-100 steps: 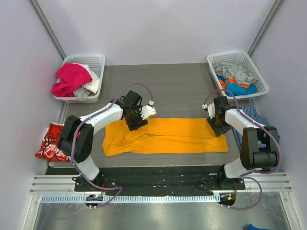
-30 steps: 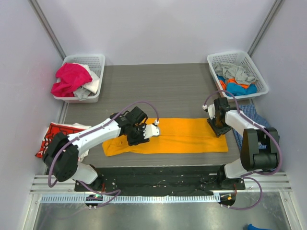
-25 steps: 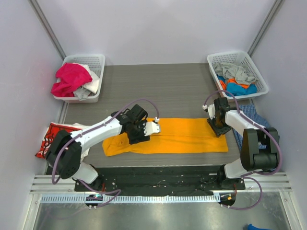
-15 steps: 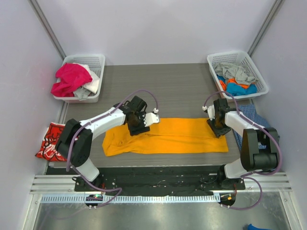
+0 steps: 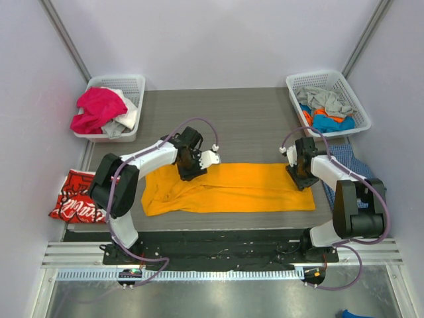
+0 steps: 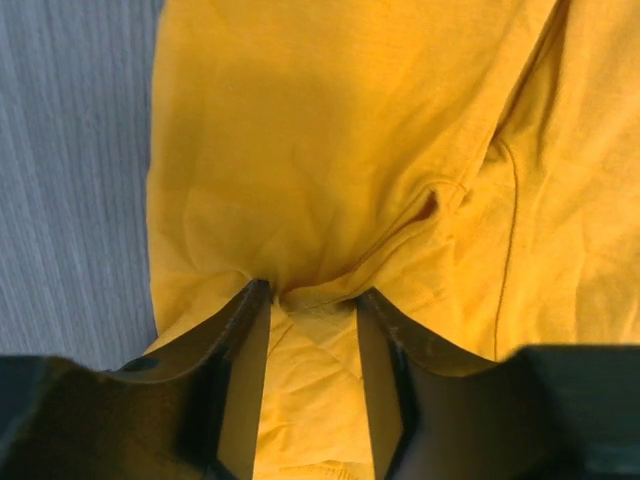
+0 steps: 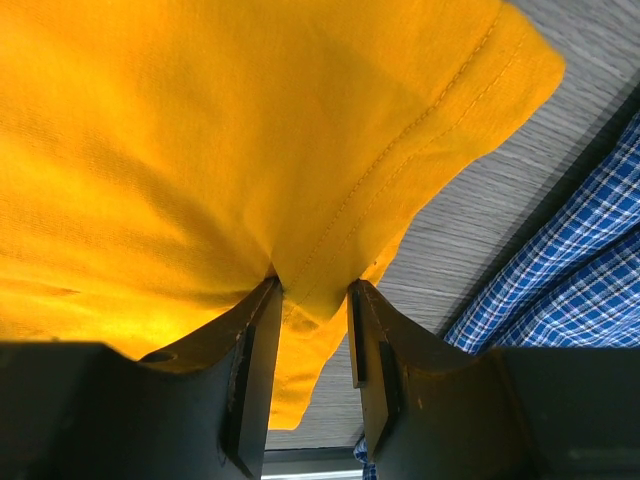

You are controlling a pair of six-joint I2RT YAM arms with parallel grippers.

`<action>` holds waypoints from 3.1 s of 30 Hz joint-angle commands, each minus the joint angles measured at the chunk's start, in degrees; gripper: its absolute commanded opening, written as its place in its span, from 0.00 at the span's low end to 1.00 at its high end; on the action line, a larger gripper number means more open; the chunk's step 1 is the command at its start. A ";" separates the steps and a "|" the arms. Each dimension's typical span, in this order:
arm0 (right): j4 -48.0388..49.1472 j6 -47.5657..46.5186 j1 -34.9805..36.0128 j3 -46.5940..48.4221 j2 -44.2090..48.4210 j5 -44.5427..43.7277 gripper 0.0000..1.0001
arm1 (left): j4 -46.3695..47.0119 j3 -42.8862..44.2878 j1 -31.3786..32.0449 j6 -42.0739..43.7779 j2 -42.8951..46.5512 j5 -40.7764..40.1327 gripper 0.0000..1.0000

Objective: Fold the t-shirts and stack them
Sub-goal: Fold the other side of the tshirt into a rectangle

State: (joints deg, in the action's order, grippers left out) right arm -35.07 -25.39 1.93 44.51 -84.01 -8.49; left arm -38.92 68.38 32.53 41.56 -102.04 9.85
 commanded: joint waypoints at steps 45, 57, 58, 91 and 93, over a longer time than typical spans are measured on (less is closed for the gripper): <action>0.79 -0.19 0.18 -1.88 0.16 -0.12 0.41 | -8.02 -10.63 16.68 -8.51 12.74 -1.84 0.17; 1.41 0.08 0.18 -1.53 -1.42 0.49 0.41 | -7.40 -13.98 20.73 -13.25 16.34 -3.61 0.34; 1.41 0.25 0.18 -1.45 -1.68 0.58 0.41 | -7.32 -13.71 21.16 -13.61 16.95 -4.04 0.34; 1.23 0.51 0.26 -1.71 -1.25 0.67 0.41 | 2.53 -29.53 21.52 -13.79 35.07 -19.43 0.58; 1.32 0.51 0.17 -1.80 -1.25 0.67 0.41 | 2.53 -30.06 21.43 -13.70 34.72 -19.34 0.57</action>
State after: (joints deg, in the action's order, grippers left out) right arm -34.79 -25.34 2.09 44.42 -84.29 -8.45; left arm -37.87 39.29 54.26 28.45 -68.07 -9.06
